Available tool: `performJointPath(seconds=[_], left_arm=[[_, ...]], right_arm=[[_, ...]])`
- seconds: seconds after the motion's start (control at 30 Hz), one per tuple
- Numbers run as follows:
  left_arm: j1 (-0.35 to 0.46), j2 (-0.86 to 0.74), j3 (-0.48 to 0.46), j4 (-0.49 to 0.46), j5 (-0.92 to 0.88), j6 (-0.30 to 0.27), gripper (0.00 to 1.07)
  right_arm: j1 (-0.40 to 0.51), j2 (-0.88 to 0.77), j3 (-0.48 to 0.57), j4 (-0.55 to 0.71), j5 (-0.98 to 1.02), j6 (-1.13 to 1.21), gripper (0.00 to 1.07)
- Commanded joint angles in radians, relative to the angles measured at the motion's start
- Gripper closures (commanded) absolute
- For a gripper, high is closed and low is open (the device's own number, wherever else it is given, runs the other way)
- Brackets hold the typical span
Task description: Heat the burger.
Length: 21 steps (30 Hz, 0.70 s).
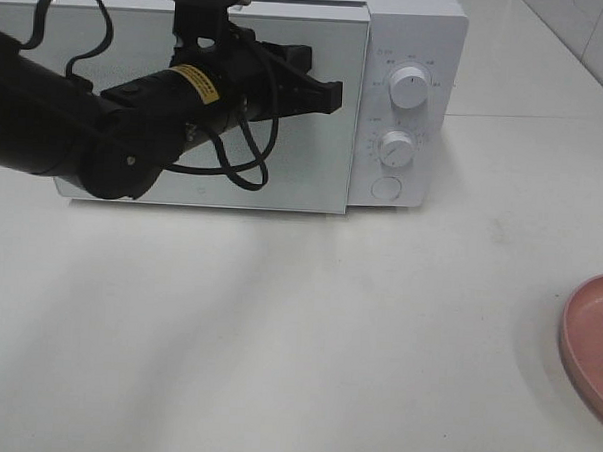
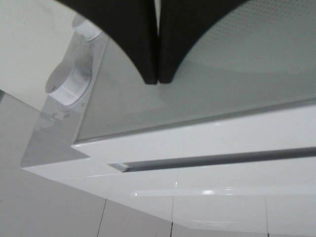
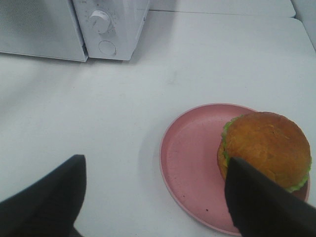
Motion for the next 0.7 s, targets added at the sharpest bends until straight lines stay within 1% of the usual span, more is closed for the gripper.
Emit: performJointPath(seconds=[0.03,0.07,0.1,0.13,0.17,0.2,0.3,0.4,0.47,0.5,0.53,0.57,0.6,0.63,0.67,0.7], left_arm=[[0.014,0.031,-0.057,-0.116,-0.021,0.033,1.07],[0.014,0.031,-0.057,-0.116,-0.021,0.033,1.07],[0.015,0.044,-0.075,-0.142,-0.021,0.055,1.07],[0.015,0.044,-0.075,-0.142,-0.021,0.055,1.07],[0.015,0.052,-0.09,-0.16,-0.016,0.074,1.07],[0.015,0.062,-0.107,-0.166,-0.017,0.081,1.07],[0.015,0.064,-0.112,-0.164,-0.017,0.081,1.07],[0.01,0.059,-0.112,-0.156,0.034,0.075,1.07],[-0.021,0.019,-0.081,-0.155,0.193,0.075,1.07],[-0.021,0.019,-0.081,-0.155,0.193,0.075,1.07],[-0.038,-0.016,-0.052,-0.154,0.272,0.081,1.05],[-0.038,-0.016,-0.052,-0.154,0.272,0.081,1.05],[-0.045,-0.031,-0.039,-0.154,0.321,0.081,1.02],[-0.058,-0.068,-0.016,-0.154,0.417,0.075,0.95],[-0.058,-0.068,-0.016,-0.154,0.417,0.075,0.95],[-0.064,-0.088,-0.006,-0.151,0.476,0.081,0.89]], right_arm=[[-0.007,-0.028,0.002,-0.004,-0.006,-0.008,0.32],[-0.007,-0.028,0.002,-0.004,-0.006,-0.008,0.32],[-0.007,-0.028,0.002,-0.004,-0.006,-0.008,0.32],[-0.007,-0.028,0.002,-0.004,-0.006,-0.008,0.32],[-0.007,-0.028,0.002,-0.004,-0.006,-0.008,0.32],[-0.007,-0.028,0.002,-0.004,-0.006,-0.008,0.32],[-0.007,-0.028,0.002,-0.004,-0.006,-0.008,0.32],[-0.007,-0.028,0.002,-0.004,-0.006,-0.009,0.32],[-0.007,-0.028,0.002,-0.004,-0.006,-0.009,0.32],[-0.007,-0.028,0.002,-0.004,-0.006,-0.009,0.32],[-0.007,-0.028,0.002,-0.004,-0.006,-0.009,0.32],[-0.007,-0.028,0.002,-0.004,-0.006,-0.009,0.32],[-0.007,-0.028,0.002,-0.004,-0.006,-0.009,0.32],[-0.007,-0.028,0.002,-0.004,-0.006,-0.009,0.32],[-0.007,-0.028,0.002,-0.004,-0.006,-0.009,0.32],[-0.007,-0.028,0.002,-0.004,-0.006,-0.009,0.32]])
